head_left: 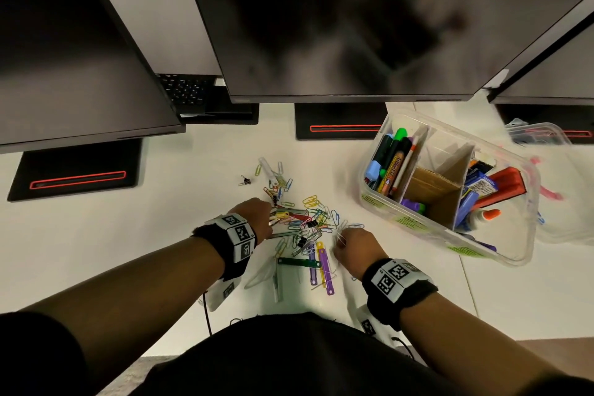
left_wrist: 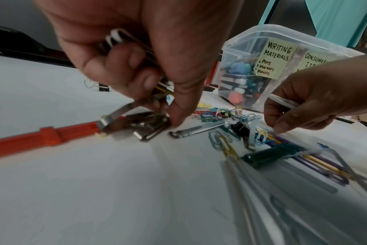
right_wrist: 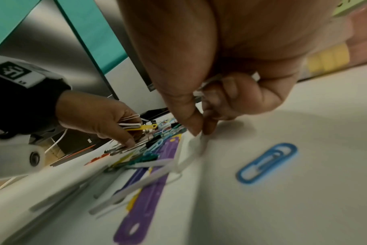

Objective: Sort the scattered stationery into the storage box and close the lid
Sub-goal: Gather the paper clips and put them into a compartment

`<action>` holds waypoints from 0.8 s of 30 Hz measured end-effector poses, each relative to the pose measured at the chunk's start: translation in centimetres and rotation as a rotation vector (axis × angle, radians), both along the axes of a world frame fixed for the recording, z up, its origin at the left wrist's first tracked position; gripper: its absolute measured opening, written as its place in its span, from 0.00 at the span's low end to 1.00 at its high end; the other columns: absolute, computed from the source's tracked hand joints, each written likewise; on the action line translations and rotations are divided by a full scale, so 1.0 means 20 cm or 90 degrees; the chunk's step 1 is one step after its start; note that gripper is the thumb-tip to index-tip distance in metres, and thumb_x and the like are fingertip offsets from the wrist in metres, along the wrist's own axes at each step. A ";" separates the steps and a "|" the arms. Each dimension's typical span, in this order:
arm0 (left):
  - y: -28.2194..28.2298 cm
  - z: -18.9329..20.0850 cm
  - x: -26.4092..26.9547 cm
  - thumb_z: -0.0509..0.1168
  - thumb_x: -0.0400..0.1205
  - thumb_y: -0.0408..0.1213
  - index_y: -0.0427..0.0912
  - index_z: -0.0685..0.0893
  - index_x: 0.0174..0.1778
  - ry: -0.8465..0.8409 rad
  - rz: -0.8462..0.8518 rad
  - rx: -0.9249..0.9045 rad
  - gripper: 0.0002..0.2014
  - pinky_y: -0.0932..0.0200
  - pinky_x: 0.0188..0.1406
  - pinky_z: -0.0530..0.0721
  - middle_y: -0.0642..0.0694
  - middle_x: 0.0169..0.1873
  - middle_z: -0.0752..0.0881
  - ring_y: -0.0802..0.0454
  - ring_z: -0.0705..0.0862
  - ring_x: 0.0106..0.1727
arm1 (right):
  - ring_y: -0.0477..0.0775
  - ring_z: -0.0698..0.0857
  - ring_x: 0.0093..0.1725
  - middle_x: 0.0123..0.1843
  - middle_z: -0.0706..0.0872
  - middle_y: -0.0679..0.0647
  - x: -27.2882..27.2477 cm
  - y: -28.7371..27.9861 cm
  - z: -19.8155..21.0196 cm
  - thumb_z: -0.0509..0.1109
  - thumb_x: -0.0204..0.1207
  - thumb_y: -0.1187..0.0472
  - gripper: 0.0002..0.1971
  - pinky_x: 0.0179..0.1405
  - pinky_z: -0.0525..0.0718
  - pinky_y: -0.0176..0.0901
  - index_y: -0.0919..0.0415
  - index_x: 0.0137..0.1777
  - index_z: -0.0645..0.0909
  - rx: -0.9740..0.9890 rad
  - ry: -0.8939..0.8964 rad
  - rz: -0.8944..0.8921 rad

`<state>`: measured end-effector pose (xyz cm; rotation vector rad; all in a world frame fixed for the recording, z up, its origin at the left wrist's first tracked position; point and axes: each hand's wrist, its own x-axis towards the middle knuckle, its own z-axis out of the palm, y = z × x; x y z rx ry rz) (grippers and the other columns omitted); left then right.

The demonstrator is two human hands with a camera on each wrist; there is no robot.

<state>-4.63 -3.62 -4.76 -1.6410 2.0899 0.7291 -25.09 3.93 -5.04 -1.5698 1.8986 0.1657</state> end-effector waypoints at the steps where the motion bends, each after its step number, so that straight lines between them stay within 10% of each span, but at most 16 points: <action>1: 0.00 0.00 0.01 0.65 0.78 0.43 0.40 0.77 0.63 0.007 0.008 0.002 0.19 0.53 0.55 0.78 0.39 0.61 0.79 0.41 0.80 0.61 | 0.62 0.83 0.57 0.56 0.86 0.63 0.01 0.00 0.00 0.64 0.77 0.58 0.12 0.50 0.76 0.41 0.67 0.50 0.82 -0.001 0.003 0.006; 14: -0.08 0.23 -0.06 0.63 0.81 0.47 0.36 0.78 0.62 0.152 0.072 -0.013 0.20 0.55 0.57 0.77 0.37 0.61 0.83 0.39 0.81 0.62 | 0.52 0.77 0.36 0.34 0.81 0.54 -0.02 -0.11 0.22 0.65 0.79 0.63 0.10 0.33 0.66 0.39 0.62 0.35 0.78 -0.125 -0.228 -0.053; 19: -0.15 0.42 -0.21 0.59 0.84 0.42 0.42 0.75 0.34 0.325 0.133 0.009 0.13 0.58 0.35 0.77 0.48 0.28 0.83 0.45 0.80 0.34 | 0.39 0.72 0.14 0.28 0.84 0.52 -0.03 -0.13 0.51 0.65 0.79 0.68 0.15 0.18 0.70 0.32 0.56 0.31 0.76 -0.142 -0.451 -0.166; 24: -0.18 0.63 -0.41 0.60 0.84 0.43 0.42 0.76 0.36 0.466 0.146 0.081 0.12 0.61 0.33 0.74 0.49 0.28 0.80 0.54 0.77 0.29 | 0.39 0.70 0.13 0.26 0.83 0.57 -0.25 -0.16 0.71 0.63 0.78 0.73 0.09 0.13 0.67 0.27 0.64 0.40 0.81 -0.215 -0.534 -0.349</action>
